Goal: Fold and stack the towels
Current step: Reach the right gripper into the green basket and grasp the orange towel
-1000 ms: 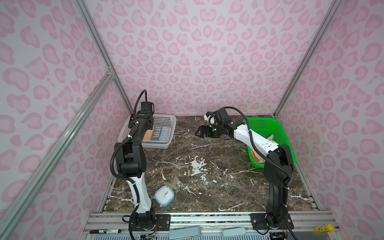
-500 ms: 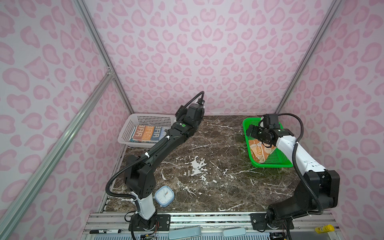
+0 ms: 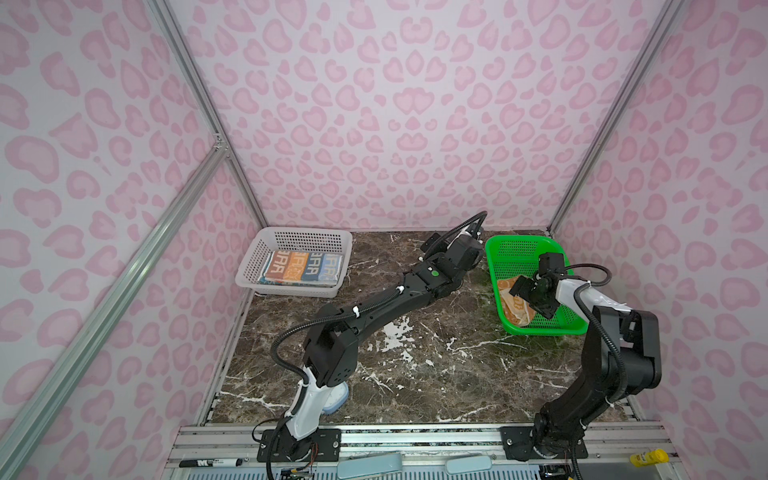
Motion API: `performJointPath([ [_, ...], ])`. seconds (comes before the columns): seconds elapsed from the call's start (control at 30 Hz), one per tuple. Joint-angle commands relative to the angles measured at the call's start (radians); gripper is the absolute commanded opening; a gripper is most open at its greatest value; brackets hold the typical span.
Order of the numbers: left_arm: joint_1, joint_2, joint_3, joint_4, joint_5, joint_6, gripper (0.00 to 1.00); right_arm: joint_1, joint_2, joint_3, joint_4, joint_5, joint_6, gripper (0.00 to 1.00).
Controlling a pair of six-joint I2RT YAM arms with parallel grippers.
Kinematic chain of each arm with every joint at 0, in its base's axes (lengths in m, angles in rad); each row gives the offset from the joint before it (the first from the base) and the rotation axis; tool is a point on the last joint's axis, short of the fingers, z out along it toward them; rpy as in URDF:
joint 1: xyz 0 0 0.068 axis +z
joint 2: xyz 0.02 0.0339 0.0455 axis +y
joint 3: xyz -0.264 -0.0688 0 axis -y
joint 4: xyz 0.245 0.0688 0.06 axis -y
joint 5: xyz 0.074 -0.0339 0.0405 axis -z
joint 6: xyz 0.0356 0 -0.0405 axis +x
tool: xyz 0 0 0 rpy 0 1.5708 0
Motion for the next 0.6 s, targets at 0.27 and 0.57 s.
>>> performJointPath([
  [0.27,-0.011,-0.063,-0.111,-0.031,0.183,-0.217,0.98,-0.023,-0.029,-0.046,0.097,-0.075,0.022,0.00],
  [0.57,-0.011,-0.097,-0.111,-0.073,0.128,-0.278,0.98,0.042,-0.265,0.098,-0.073,-0.097,-0.032,0.00],
])
